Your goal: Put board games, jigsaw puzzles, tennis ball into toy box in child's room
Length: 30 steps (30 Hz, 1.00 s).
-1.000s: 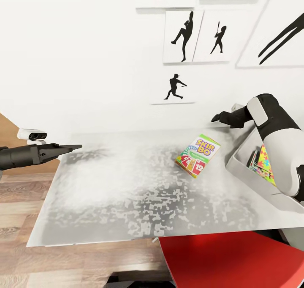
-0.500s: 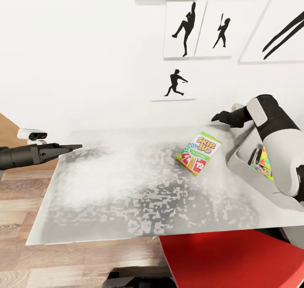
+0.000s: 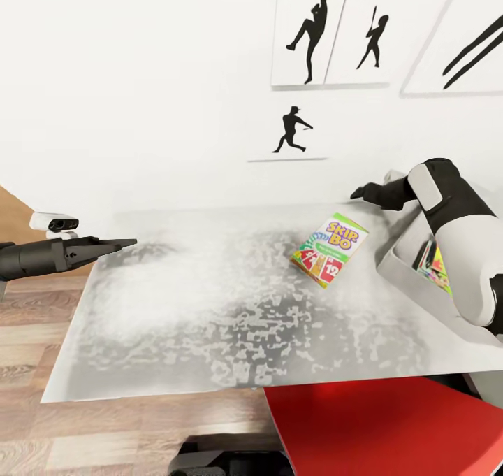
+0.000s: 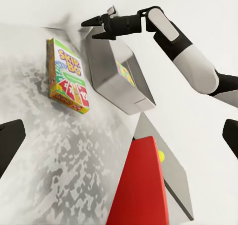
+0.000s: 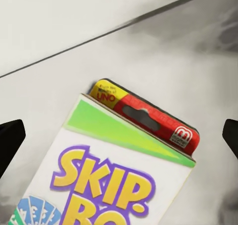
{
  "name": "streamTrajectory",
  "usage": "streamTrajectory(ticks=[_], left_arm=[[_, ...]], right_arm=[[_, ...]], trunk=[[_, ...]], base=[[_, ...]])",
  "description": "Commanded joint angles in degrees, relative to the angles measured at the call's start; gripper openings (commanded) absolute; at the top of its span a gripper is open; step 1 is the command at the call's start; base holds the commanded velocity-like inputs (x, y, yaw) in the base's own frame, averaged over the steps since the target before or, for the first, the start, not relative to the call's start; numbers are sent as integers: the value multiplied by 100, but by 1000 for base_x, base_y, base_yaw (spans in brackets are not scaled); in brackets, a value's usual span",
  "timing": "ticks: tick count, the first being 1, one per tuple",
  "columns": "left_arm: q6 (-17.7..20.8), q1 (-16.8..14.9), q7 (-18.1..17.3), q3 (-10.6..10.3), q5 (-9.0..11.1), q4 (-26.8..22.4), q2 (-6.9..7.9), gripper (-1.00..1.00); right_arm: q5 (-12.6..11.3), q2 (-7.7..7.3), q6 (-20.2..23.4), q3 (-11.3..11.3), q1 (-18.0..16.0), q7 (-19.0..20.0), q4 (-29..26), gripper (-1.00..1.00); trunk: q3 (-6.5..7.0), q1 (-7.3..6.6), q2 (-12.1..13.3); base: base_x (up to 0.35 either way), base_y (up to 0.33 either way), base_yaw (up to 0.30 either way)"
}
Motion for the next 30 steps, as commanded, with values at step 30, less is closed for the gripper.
streamTrajectory(ticks=[30], left_arm=[[60, -4, -20, -2, 0, -1, -5, 100]], right_arm=[[-58, 4, -178, -366, 59, -12, -14, 100]], trunk=[[-91, 3, -10]], base=[[0, 0, 0]])
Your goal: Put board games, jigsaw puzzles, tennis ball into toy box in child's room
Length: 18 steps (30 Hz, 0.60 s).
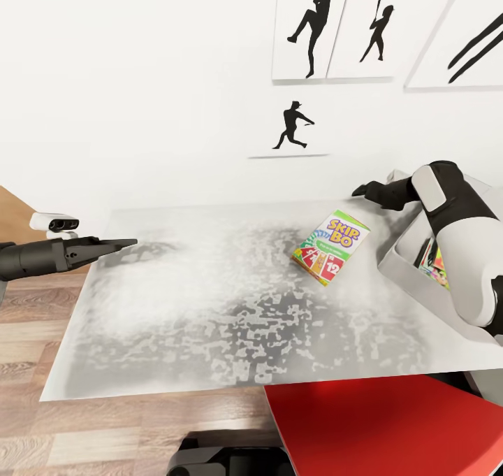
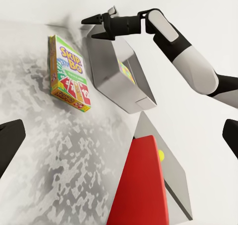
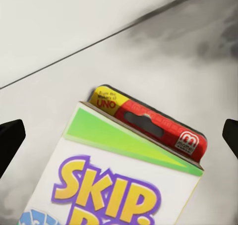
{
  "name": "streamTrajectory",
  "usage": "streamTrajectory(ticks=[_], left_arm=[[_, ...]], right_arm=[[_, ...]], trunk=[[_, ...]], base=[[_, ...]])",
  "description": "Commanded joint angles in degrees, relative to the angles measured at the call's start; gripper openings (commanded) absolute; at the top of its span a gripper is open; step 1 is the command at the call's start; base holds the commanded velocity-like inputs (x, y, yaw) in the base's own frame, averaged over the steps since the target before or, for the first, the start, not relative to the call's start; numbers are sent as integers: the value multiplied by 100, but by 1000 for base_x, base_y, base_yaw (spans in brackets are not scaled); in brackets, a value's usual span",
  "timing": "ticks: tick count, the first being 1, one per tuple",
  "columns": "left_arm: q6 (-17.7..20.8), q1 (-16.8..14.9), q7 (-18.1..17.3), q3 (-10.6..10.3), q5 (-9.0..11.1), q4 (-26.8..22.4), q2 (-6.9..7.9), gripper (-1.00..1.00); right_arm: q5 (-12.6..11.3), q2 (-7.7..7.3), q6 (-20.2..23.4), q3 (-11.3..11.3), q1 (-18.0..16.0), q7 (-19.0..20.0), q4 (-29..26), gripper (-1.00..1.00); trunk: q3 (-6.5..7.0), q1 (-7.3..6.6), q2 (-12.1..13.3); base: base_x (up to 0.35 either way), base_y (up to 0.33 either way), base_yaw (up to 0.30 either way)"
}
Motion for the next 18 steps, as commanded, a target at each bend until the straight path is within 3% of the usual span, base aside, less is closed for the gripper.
streamTrajectory(ticks=[1, 18], left_arm=[[61, -3, -20, 0, -1, -1, 2, 100], [61, -3, -20, 13, -1, -1, 4, 100]], right_arm=[[-40, 2, 23, -8, -4, -32, -4, 100], [-37, 16, 33, -19, -4, -55, -4, 100]], trunk=[[-8, 3, -9], [-10, 3, -9]], base=[[0, 0, 0], [0, 0, 0]])
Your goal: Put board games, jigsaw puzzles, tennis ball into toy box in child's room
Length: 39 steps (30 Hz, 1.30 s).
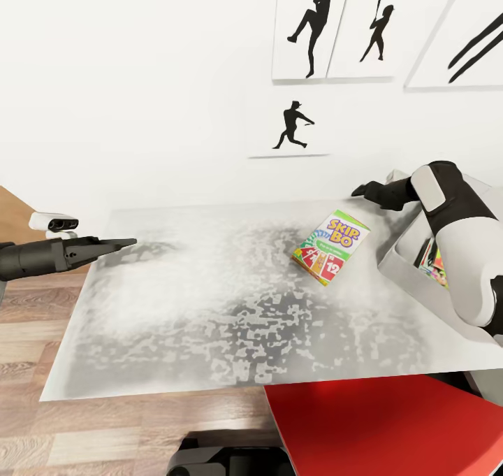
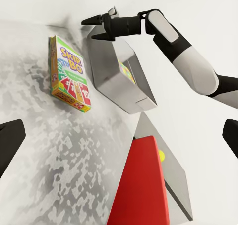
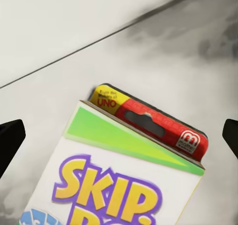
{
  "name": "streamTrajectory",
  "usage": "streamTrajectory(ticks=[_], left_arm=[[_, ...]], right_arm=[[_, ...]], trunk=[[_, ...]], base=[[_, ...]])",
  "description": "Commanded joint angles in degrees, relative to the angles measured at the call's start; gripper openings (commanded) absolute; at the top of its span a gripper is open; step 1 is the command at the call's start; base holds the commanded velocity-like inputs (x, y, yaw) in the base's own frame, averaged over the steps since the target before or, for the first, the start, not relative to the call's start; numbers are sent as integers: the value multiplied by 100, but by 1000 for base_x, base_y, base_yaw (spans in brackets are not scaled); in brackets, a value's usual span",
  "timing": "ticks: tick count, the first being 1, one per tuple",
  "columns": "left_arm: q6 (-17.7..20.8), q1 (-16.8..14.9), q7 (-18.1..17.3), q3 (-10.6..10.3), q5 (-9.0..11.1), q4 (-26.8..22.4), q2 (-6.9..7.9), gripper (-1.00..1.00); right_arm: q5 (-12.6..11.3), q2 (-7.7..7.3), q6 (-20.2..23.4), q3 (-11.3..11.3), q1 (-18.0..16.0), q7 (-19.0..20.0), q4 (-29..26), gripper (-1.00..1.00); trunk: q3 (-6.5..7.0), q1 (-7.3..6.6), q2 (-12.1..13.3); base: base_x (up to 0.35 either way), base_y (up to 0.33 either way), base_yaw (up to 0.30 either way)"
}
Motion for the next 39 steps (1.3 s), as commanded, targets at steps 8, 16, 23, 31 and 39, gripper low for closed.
streamTrajectory(ticks=[8, 16, 23, 31, 39], left_arm=[[61, -3, -20, -1, -1, -1, 5, 100], [61, -3, -20, 6, -1, -1, 9, 100], [61, -3, -20, 1, -1, -1, 10, 100], [61, -3, -20, 0, -1, -1, 9, 100], [61, -3, -20, 0, -1, -1, 9, 100]], right_arm=[[-37, 28, 16, -7, -4, -47, -4, 100], [-30, 42, 17, -7, -36, -56, -4, 100], [-29, 42, 18, -7, -60, -57, -6, 100], [-31, 20, 24, -10, -101, -52, -38, 100], [-37, 65, 26, -15, -218, -55, -29, 100]], trunk=[[-55, 3, -9], [-127, 3, -9], [-192, 3, -9], [-268, 3, -9], [-343, 3, -9]], base=[[0, 0, 0], [0, 0, 0], [0, 0, 0], [0, 0, 0], [0, 0, 0]])
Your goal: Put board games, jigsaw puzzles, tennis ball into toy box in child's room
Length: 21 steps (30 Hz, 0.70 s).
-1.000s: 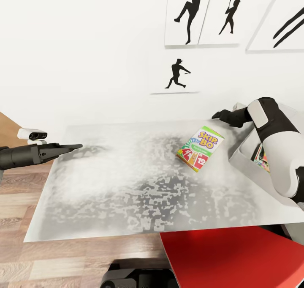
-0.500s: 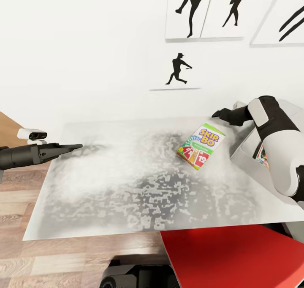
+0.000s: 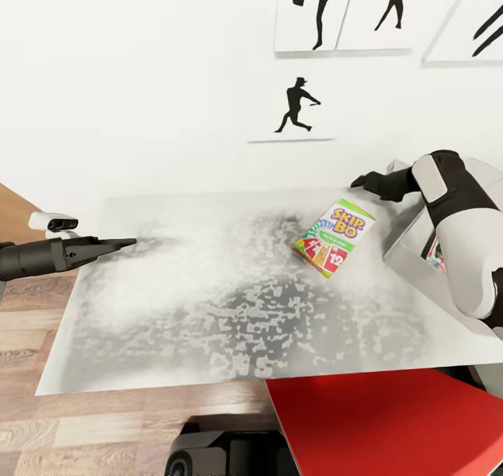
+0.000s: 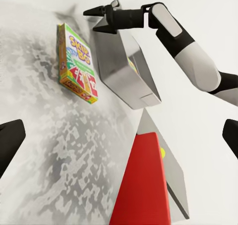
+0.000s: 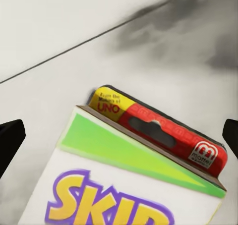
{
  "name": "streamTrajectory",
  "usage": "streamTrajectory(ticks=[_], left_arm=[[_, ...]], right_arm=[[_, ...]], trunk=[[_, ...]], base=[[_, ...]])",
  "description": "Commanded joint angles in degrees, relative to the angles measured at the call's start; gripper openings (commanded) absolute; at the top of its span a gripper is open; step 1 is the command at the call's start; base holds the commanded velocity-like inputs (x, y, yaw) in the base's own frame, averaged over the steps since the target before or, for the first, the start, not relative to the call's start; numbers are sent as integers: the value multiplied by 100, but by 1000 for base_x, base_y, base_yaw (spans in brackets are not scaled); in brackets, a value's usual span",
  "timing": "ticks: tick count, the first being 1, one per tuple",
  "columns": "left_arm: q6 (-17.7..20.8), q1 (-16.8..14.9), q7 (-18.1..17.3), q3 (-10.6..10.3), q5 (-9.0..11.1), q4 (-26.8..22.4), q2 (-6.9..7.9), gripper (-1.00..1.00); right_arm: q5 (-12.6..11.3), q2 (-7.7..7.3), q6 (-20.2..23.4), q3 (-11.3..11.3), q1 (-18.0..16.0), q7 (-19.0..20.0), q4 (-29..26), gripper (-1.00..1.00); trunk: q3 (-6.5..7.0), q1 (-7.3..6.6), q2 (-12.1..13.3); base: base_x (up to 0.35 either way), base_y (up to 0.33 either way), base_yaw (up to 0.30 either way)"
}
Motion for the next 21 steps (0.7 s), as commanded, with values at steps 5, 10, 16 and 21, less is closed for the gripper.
streamTrajectory(ticks=[5, 10, 16, 21], left_arm=[[61, -3, -20, 3, 0, -1, 3, 100], [61, -3, -20, 6, 0, -2, 9, 100], [61, -3, -20, 1, 0, -1, 8, 100], [61, -3, -20, -1, 0, -1, 5, 100]], right_arm=[[-44, 11, 21, -8, -19, -37, 1, 100], [-44, 14, 15, -8, -24, -38, 1, 100], [-42, 15, 13, -8, -26, -40, -4, 100], [-38, 4, 13, -8, -26, -39, -3, 100]], trunk=[[-55, 3, -10], [-102, 3, -10], [-158, 3, -10], [-205, 3, -10]], base=[[0, 0, 0], [0, 0, 0], [0, 0, 0], [0, 0, 0]])
